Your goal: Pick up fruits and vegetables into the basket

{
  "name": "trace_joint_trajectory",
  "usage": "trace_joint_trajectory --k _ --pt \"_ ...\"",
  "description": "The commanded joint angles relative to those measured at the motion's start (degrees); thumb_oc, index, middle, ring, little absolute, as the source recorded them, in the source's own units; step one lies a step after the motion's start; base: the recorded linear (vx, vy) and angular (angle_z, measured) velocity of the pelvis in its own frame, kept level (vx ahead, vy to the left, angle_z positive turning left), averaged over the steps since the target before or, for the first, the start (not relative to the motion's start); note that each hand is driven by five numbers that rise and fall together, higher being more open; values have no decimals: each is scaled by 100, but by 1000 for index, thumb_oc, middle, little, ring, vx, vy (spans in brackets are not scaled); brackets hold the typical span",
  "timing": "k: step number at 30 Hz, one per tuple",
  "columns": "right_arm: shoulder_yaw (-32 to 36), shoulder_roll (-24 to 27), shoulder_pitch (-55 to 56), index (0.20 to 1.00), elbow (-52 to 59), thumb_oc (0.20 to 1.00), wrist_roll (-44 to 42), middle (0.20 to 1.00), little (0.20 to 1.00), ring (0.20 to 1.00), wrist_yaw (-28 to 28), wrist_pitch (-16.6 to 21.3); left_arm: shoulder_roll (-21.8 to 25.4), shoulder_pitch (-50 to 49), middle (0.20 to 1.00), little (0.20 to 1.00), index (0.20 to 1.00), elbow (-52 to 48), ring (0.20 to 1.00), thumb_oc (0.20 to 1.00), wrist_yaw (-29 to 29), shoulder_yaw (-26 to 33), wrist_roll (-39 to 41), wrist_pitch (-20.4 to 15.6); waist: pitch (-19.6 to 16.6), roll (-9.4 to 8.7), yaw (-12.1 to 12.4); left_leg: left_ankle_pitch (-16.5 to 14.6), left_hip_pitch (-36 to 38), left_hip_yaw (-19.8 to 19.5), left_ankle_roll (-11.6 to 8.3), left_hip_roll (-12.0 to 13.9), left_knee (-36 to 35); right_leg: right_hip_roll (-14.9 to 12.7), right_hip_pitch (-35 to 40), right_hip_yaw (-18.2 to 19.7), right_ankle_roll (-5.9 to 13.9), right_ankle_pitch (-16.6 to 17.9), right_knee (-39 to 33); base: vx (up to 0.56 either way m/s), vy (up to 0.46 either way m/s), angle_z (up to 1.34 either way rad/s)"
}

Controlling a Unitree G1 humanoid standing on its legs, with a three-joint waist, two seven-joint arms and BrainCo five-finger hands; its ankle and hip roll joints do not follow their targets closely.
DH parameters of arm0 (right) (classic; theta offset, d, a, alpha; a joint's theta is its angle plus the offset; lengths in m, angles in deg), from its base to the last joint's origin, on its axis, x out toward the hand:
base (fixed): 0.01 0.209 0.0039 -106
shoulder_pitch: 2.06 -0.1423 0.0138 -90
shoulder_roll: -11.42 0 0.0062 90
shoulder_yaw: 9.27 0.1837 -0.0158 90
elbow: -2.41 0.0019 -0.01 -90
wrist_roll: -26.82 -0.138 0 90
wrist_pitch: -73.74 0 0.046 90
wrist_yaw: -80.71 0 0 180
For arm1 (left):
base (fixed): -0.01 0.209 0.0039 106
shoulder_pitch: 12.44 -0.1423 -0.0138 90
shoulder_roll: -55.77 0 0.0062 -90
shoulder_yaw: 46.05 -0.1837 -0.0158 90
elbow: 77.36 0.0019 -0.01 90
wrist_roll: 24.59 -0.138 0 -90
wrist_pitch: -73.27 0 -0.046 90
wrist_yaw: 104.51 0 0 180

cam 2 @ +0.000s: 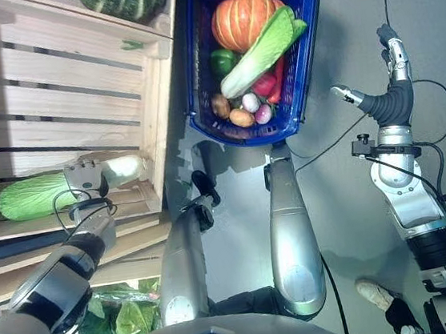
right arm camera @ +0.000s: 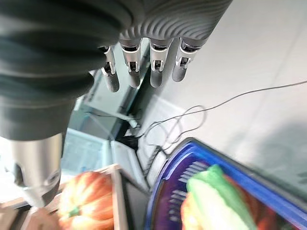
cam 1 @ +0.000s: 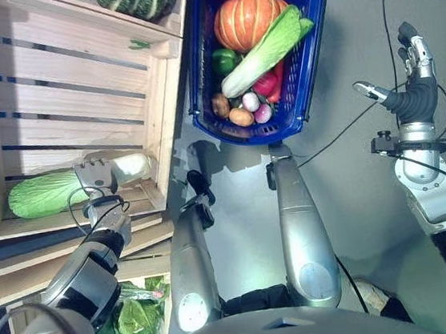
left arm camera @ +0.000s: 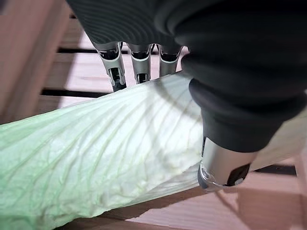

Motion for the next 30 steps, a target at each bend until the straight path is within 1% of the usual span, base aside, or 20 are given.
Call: trace_joint_trajectory --k 1,2,3,4,5,7,8,9,10,11,12,14,15,16,19,21,24,25,26,30 --pt "273 -78 361 1000 591 1000 -95 1000 1000 1000 -714 137 574 -834 200 200 200 -41 200 200 -393 792 486 -162 -171 -243 139 321 -284 304 310 -181 -129 -149 239 -44 303 -510 210 -45 -40 9" --pt "237 -57 373 1000 643 1000 -151 1000 1000 1000 -928 39 642 -884 200 200 200 -164 200 200 -578 942 624 -404 -171 -258 173 344 -125 278 315 -179 -198 -159 412 -83 300 -517 170 49 -49 7" --pt "207 -57 406 1000 712 1000 -238 1000 1000 1000 -1188 -89 717 -981 200 200 200 -341 200 200 -787 1165 760 -739 -171 -267 225 350 25 242 313 -174 -230 -168 594 -113 297 -546 154 54 -47 6" --pt "182 -62 407 1000 710 1000 -238 1000 1000 1000 -1309 -130 768 -1018 200 200 200 -403 200 200 -894 1247 918 -974 -171 -273 247 356 137 226 313 -175 -273 -169 717 -139 298 -556 128 44 -31 4" --pt "170 -63 405 1000 714 1000 -242 1000 1000 1000 -1405 -132 794 -1039 200 200 200 -444 200 200 -955 1302 1014 -1120 -171 -275 263 361 194 217 312 -174 -296 -172 783 -153 297 -561 111 34 -20 6" --pt "122 -65 384 1000 802 1000 -423 1000 1000 1000 -1697 -200 872 -1170 200 200 200 -730 200 200 -1151 1614 1213 -1645 -171 -280 335 390 443 170 308 -173 -403 -174 1067 -194 290 -581 33 56 -32 8" --pt "76 -73 345 1000 888 1000 -428 1000 1000 1000 -1902 -321 933 -1284 200 200 200 -955 200 200 -1286 1788 1385 -2081 -171 -282 395 394 653 130 304 -176 -480 -174 1295 -217 296 -607 -24 61 -32 7" --pt "60 -72 338 1000 904 1000 -450 1000 1000 1000 -1955 -308 944 -1316 200 200 200 -993 200 200 -1344 1819 1559 -2285 -171 -285 403 396 692 123 303 -177 -497 -175 1339 -223 296 -610 -40 70 -31 5" --pt "34 -90 314 1000 998 1000 -539 1000 1000 1000 -2021 -427 930 -1426 200 200 200 -1317 200 200 -1178 2033 1629 -2453 -171 -288 462 402 850 88 314 -191 -550 -181 1524 -250 287 -624 -90 56 -26 5" --pt "19 -103 299 1000 1073 1000 -610 1000 1000 1000 -2119 -526 908 -1534 200 200 200 -1539 200 200 -1167 2155 1645 -2598 -172 -292 502 402 963 61 316 -200 -584 -181 1659 -270 284 -639 -124 97 -45 7" --pt "-52 -177 267 1000 1156 1000 -633 1000 1000 1000 -2256 -623 875 -1727 200 200 200 -2012 200 200 -1257 2334 1724 -2962 -258 -295 585 394 1089 13 320 -224 -644 -185 1824 -300 276 -668 -190 107 -53 6" --pt "-142 -266 222 1000 1292 1000 -710 1000 1000 1000 -2401 -788 897 -1945 200 200 200 -2639 200 200 -1128 2511 1951 -3281 -403 -324 695 387 1246 -32 333 -236 -734 -182 2032 -347 266 -700 -283 106 -69 10" --pt "-164 -308 213 1000 1373 1000 -698 1000 1000 1000 -2465 -878 938 -2049 200 200 200 -3002 200 200 -1030 2610 2033 -3343 -455 -331 746 378 1303 -52 336 -239 -760 -178 2121 -367 259 -720 -316 84 -78 14" --pt "-210 -338 192 1000 1465 1000 -697 1000 1000 1000 -2473 -956 965 -2143 200 200 200 -3327 200 200 -970 2717 2079 -3514 -499 -340 803 369 1373 -83 337 -234 -789 -177 2231 -384 255 -730 -368 70 -75 11" --pt "-307 -476 166 1000 1665 1000 -714 1000 1000 1000 -2535 -1128 953 -2314 200 200 200 -4103 200 200 -707 2955 2239 -3707 -621 -380 928 340 1510 -148 347 -237 -847 -149 2450 -425 242 -766 -462 65 -87 10" --pt "-458 -596 106 1000 1800 1000 -710 1000 1000 1000 -2504 -1319 878 -2431 200 200 200 -4642 200 200 -483 3077 2398 -3834 -744 -419 1022 325 1656 -196 358 -243 -921 -128 2662 -459 248 -770 -577 91 -96 16" --pt "-631 -693 -32 1000 1923 1000 -758 1000 1000 1000 -2429 -1460 779 -2471 200 200 200 -5131 200 200 -178 3132 2514 -3876 -876 -467 1127 308 1838 -239 375 -240 -1037 -113 2926 -509 273 -749 -760 79 -84 13" --pt "-697 -747 -96 1000 1968 1000 -799 1000 1000 1000 -2427 -1500 754 -2486 200 200 200 -5300 200 200 -67 3147 2576 -3895 -946 -483 1163 353 1893 -247 380 -235 -1124 -108 3010 -525 288 -682 -879 83 -78 10" --pt "-758 -779 -141 1000 2004 1000 -808 1000 1000 1000 -2400 -1543 735 -2477 200 200 200 -5423 200 200 36 3136 2638 -3853 -970 -494 1186 312 1973 -255 378 -228 -1150 -102 3099 -536 305 -715 -905 74 -76 8" --pt "-1103 -945 -461 1000 2127 1000 -884 1000 1000 1000 -2377 -1809 624 -2331 200 200 200 -5797 200 200 396 2983 2907 -3748 -1185 -556 1283 356 2200 -286 373 -206 -1374 -77 3394 -579 366 -620 -1185 84 -62 4"
